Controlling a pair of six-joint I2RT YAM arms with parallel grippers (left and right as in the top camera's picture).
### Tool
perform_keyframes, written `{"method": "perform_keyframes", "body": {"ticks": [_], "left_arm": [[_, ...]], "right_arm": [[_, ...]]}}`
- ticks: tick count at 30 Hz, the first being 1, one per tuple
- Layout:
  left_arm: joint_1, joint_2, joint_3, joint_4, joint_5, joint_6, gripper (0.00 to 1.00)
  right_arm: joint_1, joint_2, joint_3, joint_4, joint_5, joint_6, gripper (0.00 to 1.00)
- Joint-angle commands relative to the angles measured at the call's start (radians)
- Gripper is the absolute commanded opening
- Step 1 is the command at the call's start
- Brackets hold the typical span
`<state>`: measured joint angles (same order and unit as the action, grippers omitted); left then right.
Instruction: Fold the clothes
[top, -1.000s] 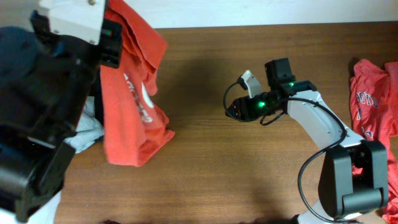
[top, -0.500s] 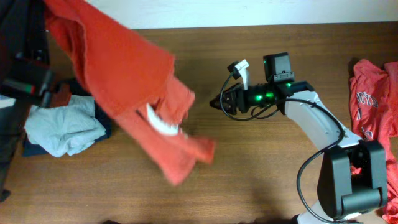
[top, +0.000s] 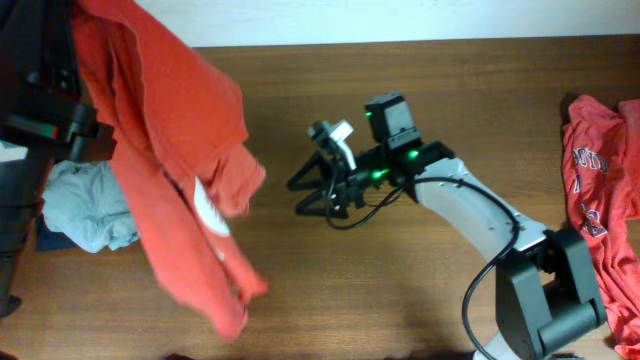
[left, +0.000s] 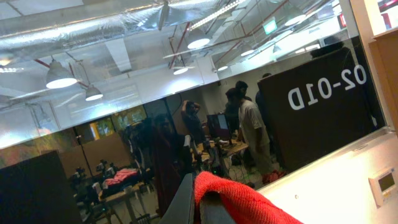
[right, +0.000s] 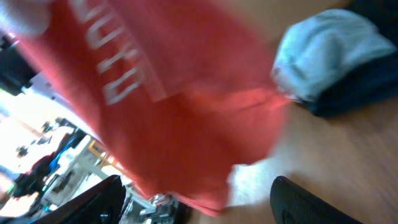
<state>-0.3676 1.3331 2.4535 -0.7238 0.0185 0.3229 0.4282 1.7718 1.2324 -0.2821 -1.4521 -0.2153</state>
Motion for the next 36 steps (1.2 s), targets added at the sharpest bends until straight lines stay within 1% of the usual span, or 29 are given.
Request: {"method": "perform_keyframes", "body": {"ticks": [1,2,4,6,8,10,13,16,23,24,26,28,31,34,36], "left_arm": [[-0.003,-0.004,0.017,0.005,-0.014,0.016,0.0],[-0.003,-0.004,0.017,0.005,-0.014,0.016,0.0],[-0.003,-0.004,0.017,0.0,-0.014,0.016,0.0],[-0.003,-0.004,0.017,-0.006,-0.014,0.016,0.0],[-0.003,-0.004,0.017,-0.01,-0.014,0.016,0.0],[-0.003,-0.004,0.017,-0.014,-0.014,0.015,0.0],[-0.003,-0.004,0.017,-0.014,-0.014,0.015,0.0],[-0.003,-0.004,0.017,-0.014,-0.014,0.015,0.0],[-0.003,-0.004,0.017,-0.013,-0.014,0.016,0.0],[-0.003,-0.004,0.017,-0.013,-0.014,0.016,0.0],[-0.003,-0.004,0.017,-0.013,-0.014,0.016,0.0],[-0.003,-0.004,0.017,-0.013,0.008,0.015,0.0],[-0.003,0.006,0.017,-0.008,0.083,0.006,0.0],[-0.003,0.019,0.017,-0.01,0.084,0.003,0.0],[-0.003,0.029,0.017,-0.013,0.121,0.0,0.0]], "right_arm": [[0.061,-0.019,0.013,0.064,-0.01,0.036,0.79],[0.085,-0.019,0.013,0.098,0.062,0.093,0.79],[0.104,-0.019,0.013,0.145,0.191,0.144,0.79],[0.107,-0.019,0.013,0.211,0.266,0.206,0.79],[0.103,-0.019,0.013,0.321,0.298,0.283,0.79],[0.092,-0.019,0.013,0.464,0.327,0.394,0.79],[0.061,-0.019,0.013,0.565,0.365,0.476,0.79],[0.027,-0.019,0.013,0.598,0.311,0.494,0.78],[-0.072,-0.019,0.013,0.715,-0.026,0.482,0.79],[-0.084,-0.019,0.013,0.72,-0.049,0.483,0.79],[-0.115,-0.019,0.013,0.72,-0.039,0.509,0.78],[-0.112,-0.019,0.013,0.72,-0.005,0.521,0.79],[-0.052,-0.019,0.013,0.716,0.109,0.539,0.79],[-0.016,-0.019,0.013,0.716,0.165,0.539,0.79],[-0.006,-0.019,0.013,0.708,0.198,0.539,0.79]]}}
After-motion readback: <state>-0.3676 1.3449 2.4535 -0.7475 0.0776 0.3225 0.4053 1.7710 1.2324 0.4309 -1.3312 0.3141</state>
